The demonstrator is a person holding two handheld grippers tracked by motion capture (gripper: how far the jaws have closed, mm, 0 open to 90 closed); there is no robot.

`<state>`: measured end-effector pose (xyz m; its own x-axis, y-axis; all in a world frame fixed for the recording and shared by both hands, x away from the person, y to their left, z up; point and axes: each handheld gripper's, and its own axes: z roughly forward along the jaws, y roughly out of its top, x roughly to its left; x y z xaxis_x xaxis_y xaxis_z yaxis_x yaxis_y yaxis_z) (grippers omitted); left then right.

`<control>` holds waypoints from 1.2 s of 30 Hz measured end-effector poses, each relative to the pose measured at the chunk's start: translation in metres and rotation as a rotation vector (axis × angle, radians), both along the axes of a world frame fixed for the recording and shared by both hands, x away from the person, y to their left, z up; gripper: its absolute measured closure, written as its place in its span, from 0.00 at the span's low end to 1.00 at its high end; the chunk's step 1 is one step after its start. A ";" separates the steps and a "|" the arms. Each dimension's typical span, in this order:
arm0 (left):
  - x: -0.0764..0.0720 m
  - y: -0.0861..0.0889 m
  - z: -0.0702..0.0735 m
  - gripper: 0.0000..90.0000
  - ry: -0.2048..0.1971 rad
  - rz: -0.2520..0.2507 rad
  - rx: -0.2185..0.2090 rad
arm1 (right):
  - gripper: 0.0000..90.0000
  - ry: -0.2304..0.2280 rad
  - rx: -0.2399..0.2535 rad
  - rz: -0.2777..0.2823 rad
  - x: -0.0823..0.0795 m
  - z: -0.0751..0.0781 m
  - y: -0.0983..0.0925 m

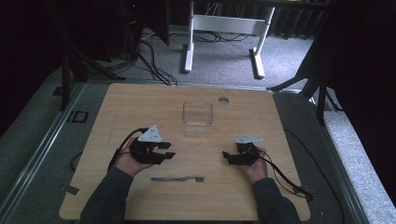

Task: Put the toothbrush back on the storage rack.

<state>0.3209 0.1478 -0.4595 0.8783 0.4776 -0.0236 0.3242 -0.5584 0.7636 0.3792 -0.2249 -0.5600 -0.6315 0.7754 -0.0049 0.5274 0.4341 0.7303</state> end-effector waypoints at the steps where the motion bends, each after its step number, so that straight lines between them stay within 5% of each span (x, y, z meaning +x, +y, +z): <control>1: 0.000 0.000 0.000 0.64 0.003 -0.008 -0.001 | 0.25 0.000 0.001 0.000 0.000 0.000 0.000; 8: 0.001 -0.001 -0.002 0.64 0.014 -0.039 -0.001 | 0.25 0.000 0.000 0.000 0.000 0.000 0.000; 36: 0.003 -0.022 -0.016 0.71 0.090 -0.160 0.132 | 0.25 0.000 0.000 0.002 0.000 0.000 0.000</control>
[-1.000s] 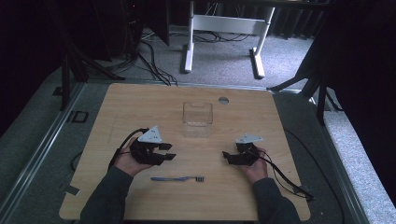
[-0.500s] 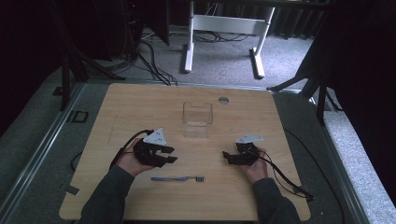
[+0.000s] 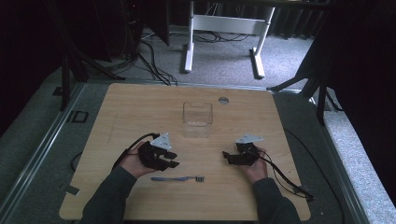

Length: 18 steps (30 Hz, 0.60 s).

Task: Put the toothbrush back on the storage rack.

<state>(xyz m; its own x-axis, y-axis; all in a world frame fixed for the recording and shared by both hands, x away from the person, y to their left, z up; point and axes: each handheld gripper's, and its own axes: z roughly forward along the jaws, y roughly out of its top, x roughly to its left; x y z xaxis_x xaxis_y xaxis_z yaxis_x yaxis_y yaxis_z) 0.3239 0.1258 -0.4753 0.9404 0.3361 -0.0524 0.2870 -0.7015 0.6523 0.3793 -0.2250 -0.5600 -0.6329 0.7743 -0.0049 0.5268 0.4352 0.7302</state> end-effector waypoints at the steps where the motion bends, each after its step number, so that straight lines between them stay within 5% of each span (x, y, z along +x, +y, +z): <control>1: 0.000 -0.001 -0.001 0.71 0.000 -0.004 0.005 | 0.25 0.000 0.000 0.000 0.000 0.000 0.000; 18: -0.005 -0.014 -0.010 0.74 0.014 -0.063 0.065 | 0.25 0.000 -0.001 0.000 0.000 0.000 0.000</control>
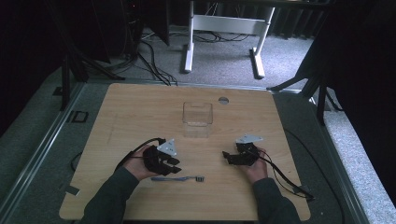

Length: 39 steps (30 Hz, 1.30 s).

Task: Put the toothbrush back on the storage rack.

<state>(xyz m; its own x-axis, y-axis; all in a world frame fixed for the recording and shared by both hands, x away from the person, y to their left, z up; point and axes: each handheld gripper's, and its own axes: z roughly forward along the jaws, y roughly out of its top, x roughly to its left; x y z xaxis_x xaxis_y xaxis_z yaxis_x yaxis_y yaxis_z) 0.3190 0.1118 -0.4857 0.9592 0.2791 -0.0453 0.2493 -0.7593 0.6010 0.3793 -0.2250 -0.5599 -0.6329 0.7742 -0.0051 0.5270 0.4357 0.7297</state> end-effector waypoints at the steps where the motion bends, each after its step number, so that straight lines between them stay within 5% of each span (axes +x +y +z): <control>1: 0.001 -0.001 -0.001 0.74 -0.002 -0.007 0.011 | 0.25 0.000 0.000 0.000 0.000 0.000 0.000; 17: 0.001 -0.008 -0.007 0.73 0.014 -0.030 0.065 | 0.25 0.000 0.000 0.000 0.000 0.000 0.000; 39: -0.002 -0.024 -0.015 0.77 0.020 -0.073 0.217 | 0.25 0.000 -0.001 0.001 0.000 0.000 0.000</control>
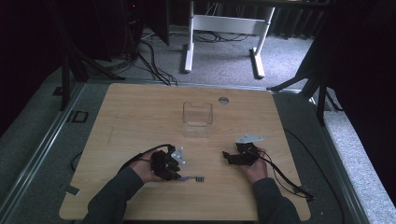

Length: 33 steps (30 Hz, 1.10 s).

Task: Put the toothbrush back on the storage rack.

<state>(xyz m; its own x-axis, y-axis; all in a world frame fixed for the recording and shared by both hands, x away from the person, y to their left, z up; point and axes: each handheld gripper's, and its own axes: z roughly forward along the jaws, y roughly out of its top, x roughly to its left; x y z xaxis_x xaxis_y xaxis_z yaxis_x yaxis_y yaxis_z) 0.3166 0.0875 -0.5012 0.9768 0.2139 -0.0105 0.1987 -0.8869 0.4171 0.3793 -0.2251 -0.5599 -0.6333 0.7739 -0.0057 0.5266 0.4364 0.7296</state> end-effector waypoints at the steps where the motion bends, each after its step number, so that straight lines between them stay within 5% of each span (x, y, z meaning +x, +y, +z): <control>1: 0.000 0.000 0.000 0.78 0.000 0.000 0.000 | 0.25 0.000 0.000 0.000 0.000 0.000 0.000; 15: -0.003 -0.013 -0.009 0.80 -0.012 -0.049 0.107 | 0.25 0.000 0.000 0.000 0.000 0.000 0.000; 33: -0.002 -0.024 -0.017 0.86 -0.016 -0.089 0.187 | 0.25 0.000 0.000 0.000 0.000 0.000 0.000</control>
